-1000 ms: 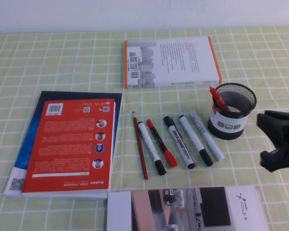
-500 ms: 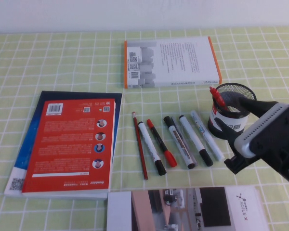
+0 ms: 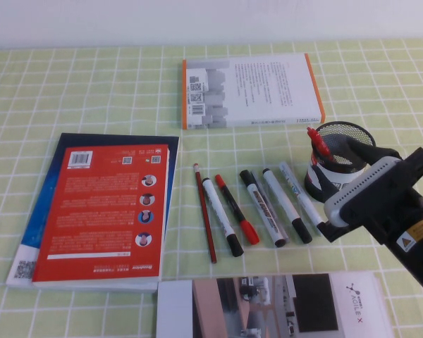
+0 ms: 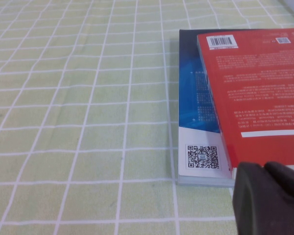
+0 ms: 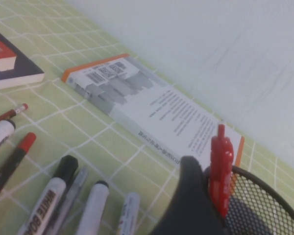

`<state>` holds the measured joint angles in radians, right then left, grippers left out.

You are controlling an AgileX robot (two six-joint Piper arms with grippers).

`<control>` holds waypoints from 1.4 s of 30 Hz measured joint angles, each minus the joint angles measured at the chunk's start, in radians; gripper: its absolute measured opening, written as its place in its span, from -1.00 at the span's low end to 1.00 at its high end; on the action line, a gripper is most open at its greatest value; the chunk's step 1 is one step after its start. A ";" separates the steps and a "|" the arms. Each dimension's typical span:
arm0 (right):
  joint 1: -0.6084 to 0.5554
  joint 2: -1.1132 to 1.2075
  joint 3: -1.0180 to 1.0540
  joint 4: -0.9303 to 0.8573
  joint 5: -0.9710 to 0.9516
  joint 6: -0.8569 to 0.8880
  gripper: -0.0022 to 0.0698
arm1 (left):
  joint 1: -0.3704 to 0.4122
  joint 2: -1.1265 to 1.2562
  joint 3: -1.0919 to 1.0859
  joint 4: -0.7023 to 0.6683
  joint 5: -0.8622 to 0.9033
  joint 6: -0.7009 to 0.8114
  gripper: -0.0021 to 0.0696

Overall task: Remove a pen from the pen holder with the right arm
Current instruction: 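Take a marker out of the pen holder and lay it on the table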

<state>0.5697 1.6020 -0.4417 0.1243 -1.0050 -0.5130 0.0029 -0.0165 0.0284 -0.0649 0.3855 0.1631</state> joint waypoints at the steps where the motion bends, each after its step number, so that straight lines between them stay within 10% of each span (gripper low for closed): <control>1: 0.000 0.002 -0.007 0.000 0.000 -0.001 0.24 | 0.000 0.000 0.000 0.000 0.000 0.000 -0.96; 42: -0.002 0.137 -0.259 0.082 0.154 -0.030 0.16 | 0.000 0.000 0.000 0.000 0.000 0.000 -0.96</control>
<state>0.5679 1.7386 -0.7005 0.2066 -0.8506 -0.5434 0.0029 -0.0165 0.0284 -0.0649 0.3855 0.1631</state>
